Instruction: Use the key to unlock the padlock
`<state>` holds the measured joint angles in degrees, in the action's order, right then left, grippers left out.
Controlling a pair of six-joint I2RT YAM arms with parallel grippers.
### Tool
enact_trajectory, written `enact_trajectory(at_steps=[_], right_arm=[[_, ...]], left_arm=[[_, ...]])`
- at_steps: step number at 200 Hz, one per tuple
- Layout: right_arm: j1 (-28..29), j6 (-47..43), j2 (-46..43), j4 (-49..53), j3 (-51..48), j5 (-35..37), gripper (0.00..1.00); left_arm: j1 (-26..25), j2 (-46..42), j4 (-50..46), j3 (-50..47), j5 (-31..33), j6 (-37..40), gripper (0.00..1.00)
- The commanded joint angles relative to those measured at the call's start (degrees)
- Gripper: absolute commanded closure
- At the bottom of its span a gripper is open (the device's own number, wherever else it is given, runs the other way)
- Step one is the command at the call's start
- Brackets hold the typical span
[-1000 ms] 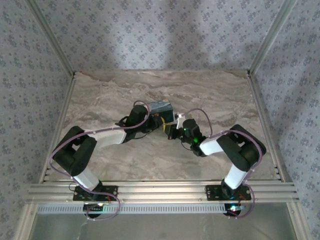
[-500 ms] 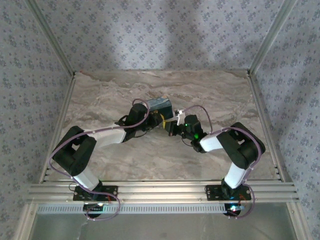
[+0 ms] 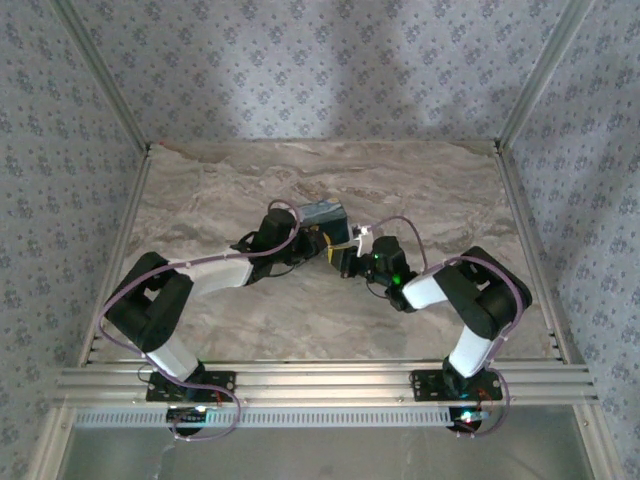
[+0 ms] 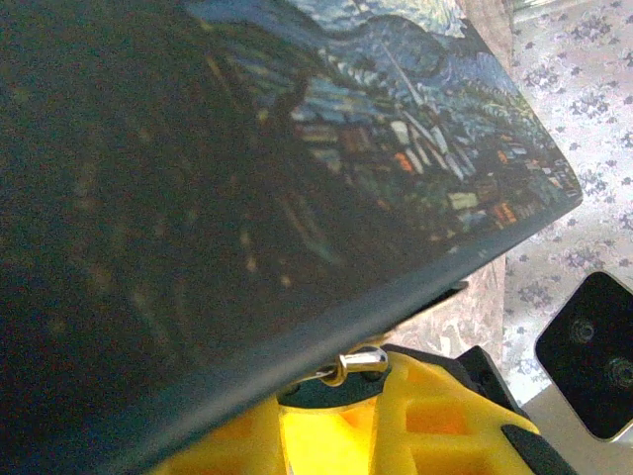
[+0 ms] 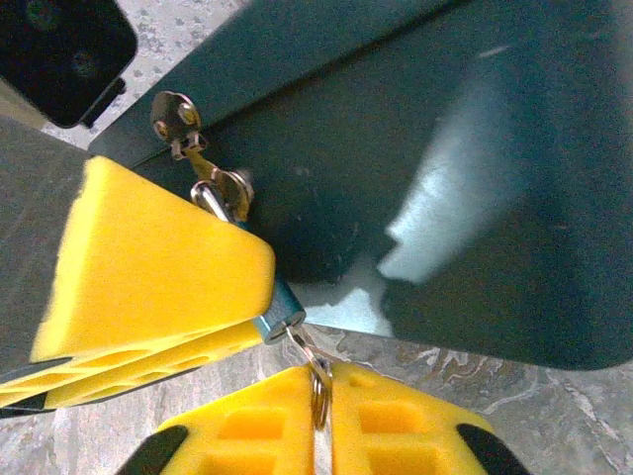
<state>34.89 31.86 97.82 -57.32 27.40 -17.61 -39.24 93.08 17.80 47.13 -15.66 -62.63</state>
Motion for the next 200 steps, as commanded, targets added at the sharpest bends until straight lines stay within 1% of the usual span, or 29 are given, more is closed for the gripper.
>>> enact_trajectory(at_steps=[1, 14, 60, 103, 132, 153, 193, 200], right_arm=[[-0.27, -0.92, -2.49, -4.73, -1.33, -0.41, 0.83], [-0.35, -1.09, -3.17, -4.47, -2.20, -0.36, 0.79], [-1.84, -2.24, -7.44, -3.23, -6.54, -0.56, 0.68], [-4.69, -2.31, -10.61, -3.28, -8.66, -6.34, 0.59], [-5.92, -1.29, -10.46, -4.17, -8.33, -10.33, 0.59], [-6.28, -0.04, -9.27, -5.10, -7.73, -11.56, 0.59], [-6.30, 3.80, -3.54, -11.35, -6.58, -13.02, 0.60], [-6.24, 5.58, -2.46, -12.34, -6.33, -13.15, 0.61]], left_arm=[[-0.63, -0.74, -0.59, 0.94, -1.91, 0.93, 0.87], [-0.57, -0.85, -0.69, 0.94, -1.87, 0.93, 0.87], [-0.41, -1.31, -0.69, 0.73, -1.79, 0.85, 0.87], [-0.35, -1.91, -0.58, 0.66, -1.90, 0.67, 0.87], [-0.32, -2.37, -0.83, 0.68, -1.86, 0.62, 0.87], [-0.40, -2.62, -0.81, 0.72, -1.84, 0.50, 0.87], [-0.46, -2.68, -0.35, 0.76, -2.04, 0.05, 0.87], [-0.41, -2.72, -0.33, 0.69, -2.09, -0.01, 0.87]])
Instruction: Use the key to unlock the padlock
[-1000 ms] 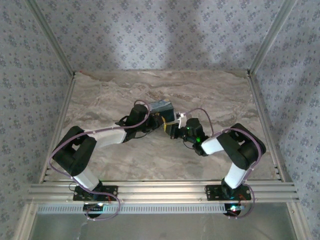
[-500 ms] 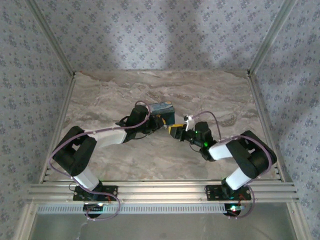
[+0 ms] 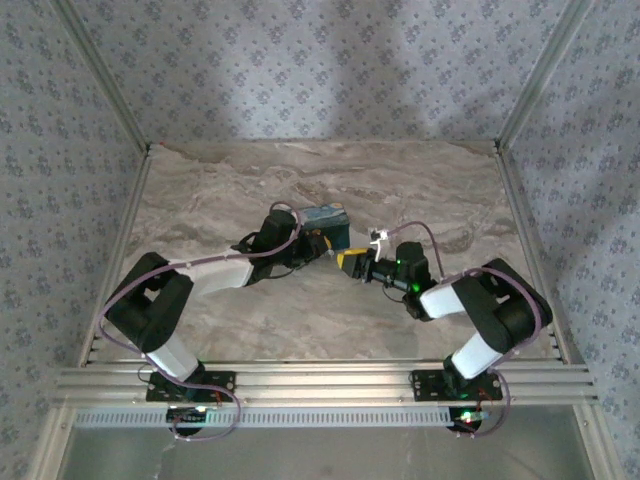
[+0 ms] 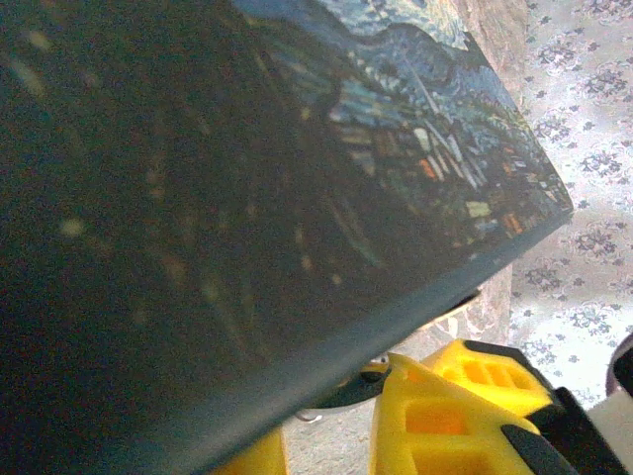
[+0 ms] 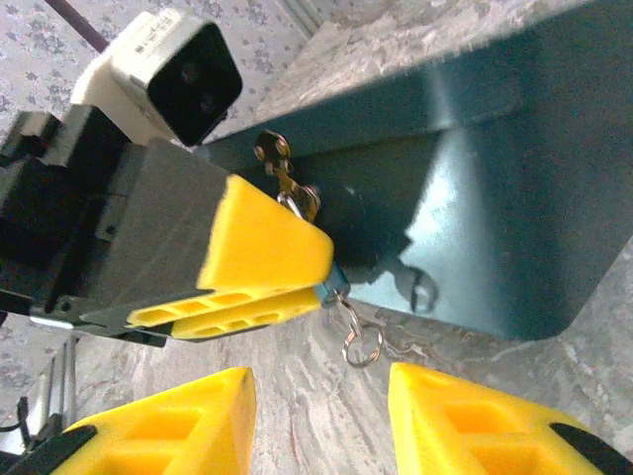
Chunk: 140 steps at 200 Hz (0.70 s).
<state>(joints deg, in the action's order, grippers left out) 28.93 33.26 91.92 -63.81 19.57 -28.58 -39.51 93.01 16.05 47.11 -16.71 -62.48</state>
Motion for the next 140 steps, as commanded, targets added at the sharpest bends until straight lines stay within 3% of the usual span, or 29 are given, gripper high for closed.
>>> enact_trajectory(at_steps=[1, 140], right_arm=[[-0.23, 4.31, 3.57, -6.04, 1.55, -2.23, 0.61], [1.13, 7.75, 13.00, -11.66, 5.82, -1.62, 0.69]], left_arm=[[-0.18, -2.66, 1.38, 0.71, -1.00, -0.09, 0.87], [-0.13, -2.64, 1.52, 0.73, -1.13, -0.25, 0.87]])
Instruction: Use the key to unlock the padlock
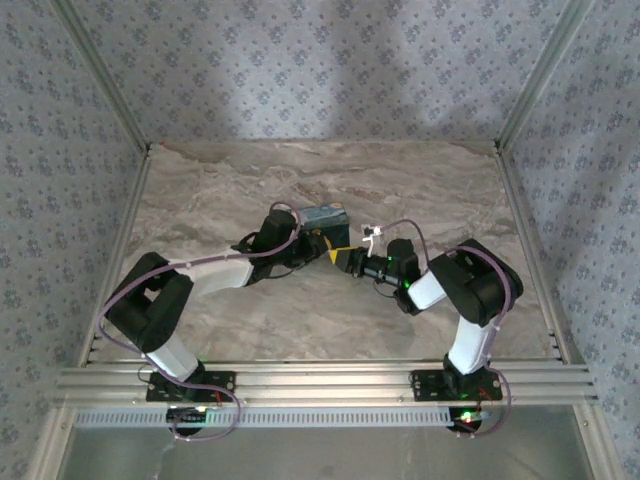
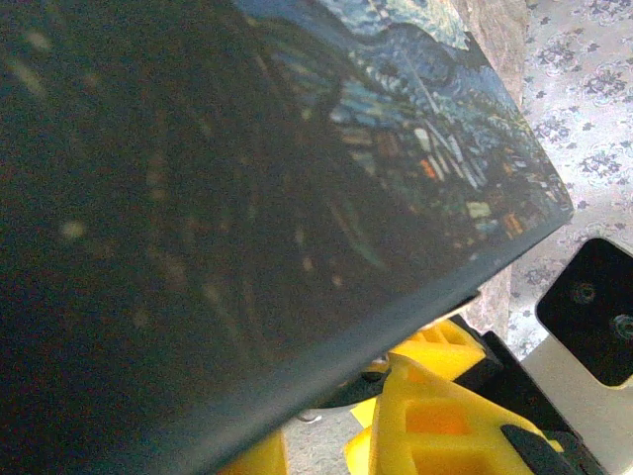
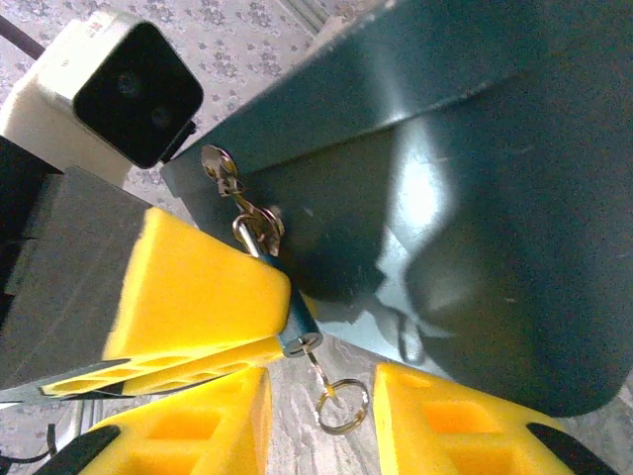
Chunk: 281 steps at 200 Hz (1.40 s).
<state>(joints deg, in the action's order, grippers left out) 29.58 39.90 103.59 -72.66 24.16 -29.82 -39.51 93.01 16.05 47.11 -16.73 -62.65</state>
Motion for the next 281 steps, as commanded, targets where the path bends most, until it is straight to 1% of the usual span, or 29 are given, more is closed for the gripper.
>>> enact_trajectory(at_steps=[1, 56, 123, 177, 208, 281], right_arm=[[0.52, 1.08, 1.38, -2.82, 1.19, -0.39, 0.69], [0.91, 1.80, 2.71, -3.72, 1.93, -0.93, 0.73], [1.13, 3.41, 4.03, -5.47, 2.60, -1.20, 0.81], [1.08, 5.51, 4.51, -7.02, 2.57, -1.15, 0.94], [1.21, 8.86, 4.17, -7.07, 2.49, -1.11, 0.98], [0.95, 22.15, 3.81, -7.06, 3.10, -1.81, 1.00]], left_arm=[[-0.13, -2.65, 1.52, 0.71, -1.15, -0.09, 0.87], [-0.21, -2.71, 1.53, 0.74, -1.08, -0.06, 0.87], [-0.17, -2.67, 1.52, 0.87, -1.12, -0.10, 0.87], [-0.16, -2.66, 1.52, 0.88, -1.20, -0.10, 0.87], [-0.20, -2.53, 1.51, 0.88, -1.12, -0.10, 0.87], [-0.22, -2.57, 1.87, 0.48, -1.20, -0.09, 0.87]])
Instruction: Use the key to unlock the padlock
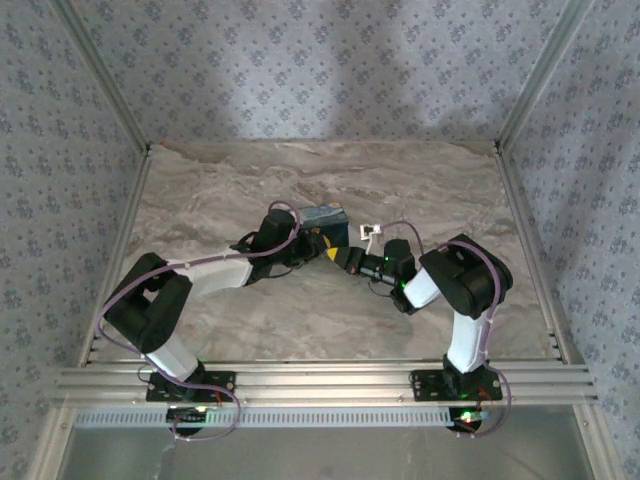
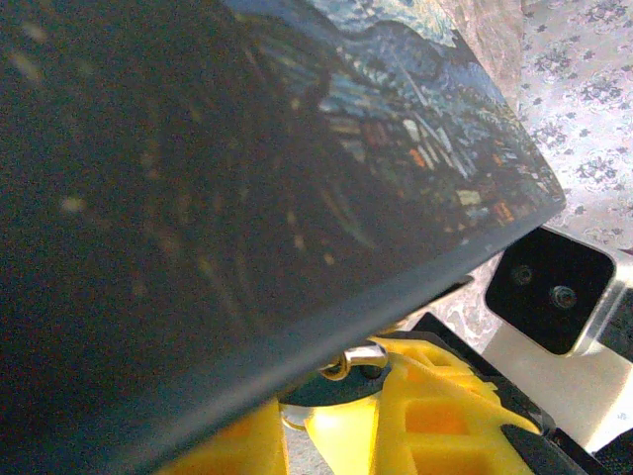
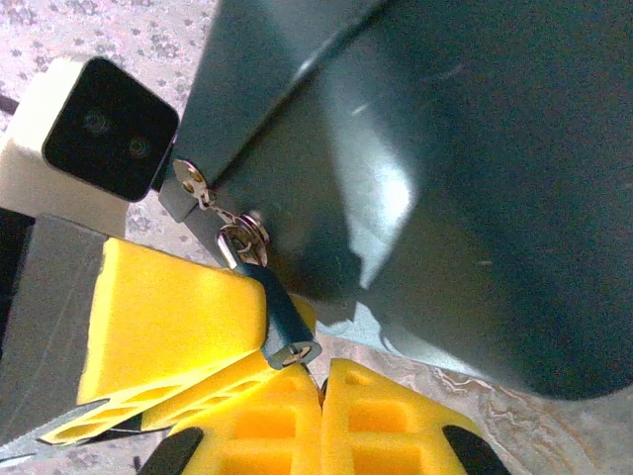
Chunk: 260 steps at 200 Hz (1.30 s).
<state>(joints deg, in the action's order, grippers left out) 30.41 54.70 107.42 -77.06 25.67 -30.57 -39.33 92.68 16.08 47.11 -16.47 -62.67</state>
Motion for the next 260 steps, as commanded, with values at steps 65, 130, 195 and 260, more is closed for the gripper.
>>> enact_trajectory(at_steps=[65, 130, 195, 260], right_arm=[[-0.19, 19.57, 0.25, -2.66, 3.06, -1.75, 1.00], [-0.31, 29.61, 0.61, -2.66, 5.86, -4.32, 1.00], [-0.13, 32.55, 1.61, -2.74, 6.58, -5.60, 1.00], [-0.09, 34.63, 1.43, -2.74, 6.65, -6.29, 1.00]], left_arm=[[-0.40, -2.33, 2.37, 0.26, -1.37, -0.12, 0.87], [-0.42, -2.16, 3.08, -0.06, -1.45, -0.34, 0.87], [-0.47, -1.99, 3.17, -0.23, -1.37, -0.33, 0.87], [-0.41, -1.87, 3.09, -0.27, -0.94, 0.12, 0.88]])
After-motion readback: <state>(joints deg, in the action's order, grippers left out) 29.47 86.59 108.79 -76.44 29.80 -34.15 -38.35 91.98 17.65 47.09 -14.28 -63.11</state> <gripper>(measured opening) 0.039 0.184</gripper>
